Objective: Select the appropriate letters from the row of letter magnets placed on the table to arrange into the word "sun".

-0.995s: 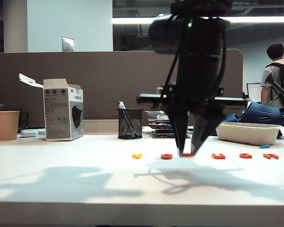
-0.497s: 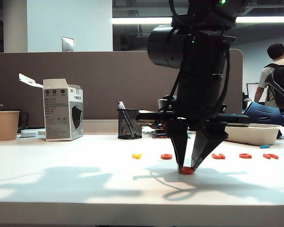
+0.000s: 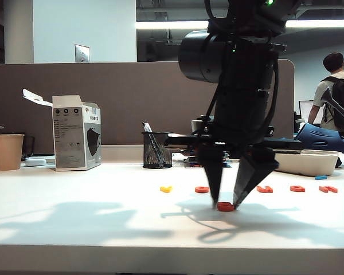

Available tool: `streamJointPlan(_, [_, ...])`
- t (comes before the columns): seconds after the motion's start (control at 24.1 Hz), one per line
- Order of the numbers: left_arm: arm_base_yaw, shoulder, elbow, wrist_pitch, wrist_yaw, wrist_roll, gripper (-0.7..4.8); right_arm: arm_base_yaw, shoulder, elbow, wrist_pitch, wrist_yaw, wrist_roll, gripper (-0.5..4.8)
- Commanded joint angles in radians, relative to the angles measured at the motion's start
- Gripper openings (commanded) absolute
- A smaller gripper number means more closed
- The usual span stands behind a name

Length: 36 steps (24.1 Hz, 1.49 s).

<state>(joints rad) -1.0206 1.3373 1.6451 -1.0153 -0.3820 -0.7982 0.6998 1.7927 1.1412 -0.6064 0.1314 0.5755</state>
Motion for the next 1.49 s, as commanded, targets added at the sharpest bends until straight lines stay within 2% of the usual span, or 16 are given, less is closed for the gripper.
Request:
streamJointPlan(0.04, [0.000, -0.003, 0.003, -0.001, 0.002, 0.005, -0.04, 0.000, 0.003, -0.004, -0.021, -0.003, 0.005, 1.73])
streamJointPlan(0.17, [0.000, -0.003, 0.003, -0.002, 0.002, 0.005, -0.04, 0.000, 0.003, -0.004, -0.021, -0.003, 0.004, 1.76])
streamJointPlan(0.21, [0.000, -0.003, 0.003, -0.002, 0.002, 0.005, -0.04, 0.000, 0.003, -0.004, -0.018, -0.002, 0.004, 2.28])
streamJointPlan(0.33, [0.000, -0.003, 0.003, -0.002, 0.002, 0.005, -0.04, -0.002, 0.003, -0.002, -0.016, -0.003, 0.003, 3.16])
streamJointPlan(0.41, [0.000, -0.003, 0.003, -0.002, 0.002, 0.005, -0.04, -0.002, 0.003, 0.002, -0.017, -0.003, 0.000, 3.49])
streamJointPlan(0.58, [0.000, -0.003, 0.003, -0.002, 0.002, 0.005, -0.04, -0.002, 0.003, 0.026, -0.018, -0.002, -0.009, 3.50])
streamJointPlan(0.79, [0.000, -0.003, 0.003, -0.002, 0.002, 0.005, -0.04, -0.002, 0.003, 0.179, -0.102, 0.010, -0.092, 3.50])
streamJointPlan(1.04, [0.000, -0.003, 0.003, -0.002, 0.001, 0.005, -0.04, -0.018, 0.003, 0.317, -0.140, 0.125, -0.195, 3.50])
streamJointPlan(1.24, [0.000, -0.003, 0.003, -0.002, 0.002, 0.005, -0.04, -0.082, 0.004, 0.318, -0.188, 0.125, -0.196, 3.48])
streamJointPlan(1.49, [0.000, -0.003, 0.003, -0.001, 0.001, 0.005, -0.04, -0.229, 0.004, 0.318, -0.226, 0.128, -0.222, 3.47])
